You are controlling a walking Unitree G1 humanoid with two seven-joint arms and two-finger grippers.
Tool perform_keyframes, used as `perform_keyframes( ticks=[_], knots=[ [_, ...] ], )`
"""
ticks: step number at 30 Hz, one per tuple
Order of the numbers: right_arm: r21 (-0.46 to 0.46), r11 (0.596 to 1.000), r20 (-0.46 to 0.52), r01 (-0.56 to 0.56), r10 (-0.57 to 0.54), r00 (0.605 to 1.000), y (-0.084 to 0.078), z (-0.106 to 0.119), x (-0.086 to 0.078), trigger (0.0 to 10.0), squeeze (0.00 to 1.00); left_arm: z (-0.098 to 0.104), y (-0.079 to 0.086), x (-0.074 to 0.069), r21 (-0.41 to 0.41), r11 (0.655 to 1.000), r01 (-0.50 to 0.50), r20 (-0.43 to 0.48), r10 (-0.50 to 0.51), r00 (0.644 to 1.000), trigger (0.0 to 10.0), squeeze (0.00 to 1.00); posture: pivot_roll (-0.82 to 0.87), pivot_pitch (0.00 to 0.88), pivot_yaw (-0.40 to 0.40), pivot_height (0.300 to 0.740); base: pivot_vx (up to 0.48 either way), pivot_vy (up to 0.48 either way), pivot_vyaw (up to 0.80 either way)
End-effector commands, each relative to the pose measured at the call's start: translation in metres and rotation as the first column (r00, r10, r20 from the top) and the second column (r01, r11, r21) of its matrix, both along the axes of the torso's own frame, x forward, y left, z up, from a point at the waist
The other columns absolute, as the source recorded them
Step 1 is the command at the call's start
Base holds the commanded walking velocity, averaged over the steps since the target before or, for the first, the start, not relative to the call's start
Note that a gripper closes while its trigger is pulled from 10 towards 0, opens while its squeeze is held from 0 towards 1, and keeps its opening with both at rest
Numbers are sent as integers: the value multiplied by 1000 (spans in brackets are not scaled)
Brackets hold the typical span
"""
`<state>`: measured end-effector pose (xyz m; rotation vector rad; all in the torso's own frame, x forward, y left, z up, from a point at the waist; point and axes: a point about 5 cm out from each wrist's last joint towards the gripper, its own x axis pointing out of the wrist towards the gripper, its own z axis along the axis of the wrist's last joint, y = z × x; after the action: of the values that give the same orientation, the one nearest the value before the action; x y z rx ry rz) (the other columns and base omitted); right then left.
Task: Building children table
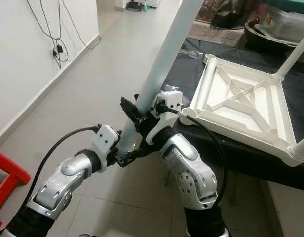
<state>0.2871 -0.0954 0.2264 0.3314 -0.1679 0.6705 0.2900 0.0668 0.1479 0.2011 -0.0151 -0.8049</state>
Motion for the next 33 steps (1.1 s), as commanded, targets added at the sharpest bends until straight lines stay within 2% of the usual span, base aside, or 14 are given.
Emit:
perform_keyframes(
  ticks=[1, 10, 11, 12, 13, 14, 19, 20, 33],
  knots=[
    [3, 1000, 11, -23, 23, 1000, 3, 2, -5, 10000, 0, -4, -4, -2, 0, 1000, 23, -6, -23, 1000, 0, 0, 76, 77, -94, 740, 0, 0, 0],
    [-3, 1000, 18, -14, 14, 1000, 2, 3, -5, 10000, 0, -7, -4, -4, 9, 1000, 22, -8, -22, 1000, 0, 0, 76, 77, -94, 740, 0, 0, 0],
    [-4, 1000, 19, -6, 6, 1000, 1, 3, -5, 10000, 0, -8, -4, -3, 14, 1000, 17, -9, -17, 1000, 6745, 0, 73, 76, -96, 740, 0, 0, 0],
    [-3, 1000, 19, -2, 2, 1000, 0, 3, -4, 10000, 0, -9, -4, -3, 21, 1000, 9, -12, -9, 1000, 6745, 0, 73, 76, -96, 740, 0, 0, 0],
    [-6, 1000, 20, 8, -7, 1000, -1, 2, -3, 10000, 133, -9, -4, -2, 26, 1000, 7, -14, -7, 1000, 10000, 0, 73, 76, -96, 740, 0, 0, 0],
    [-6, 1000, 20, 12, -12, 1000, -2, 1, -3, 10000, 1000, -9, -4, -2, 27, 1000, 6, -14, -6, 1000, 10000, 0, 73, 78, -98, 740, 0, 0, 0],
    [-10, 1000, 16, 12, -12, 1000, -2, 0, -2, 10000, 1000, -9, -4, -1, 30, 1000, 4, -8, -4, 1000, 10000, 0, 74, 89, -101, 740, 0, 0, 0],
    [-15, 1000, 15, 9, -9, 1000, -2, 0, -2, 10000, 0, -9, -3, -1, 32, 999, 2, -6, -2, 1000, 10000, 0, 74, 89, -101, 740, 0, 0, 0],
    [-21, 1000, 9, -4, 4, 1000, 3, 1, -3, 10000, 0, -6, -4, -1, 45, 999, 16, 20, -17, 1000, 10000, 0, 75, 97, -97, 740, 0, 0, 0]
  ],
)
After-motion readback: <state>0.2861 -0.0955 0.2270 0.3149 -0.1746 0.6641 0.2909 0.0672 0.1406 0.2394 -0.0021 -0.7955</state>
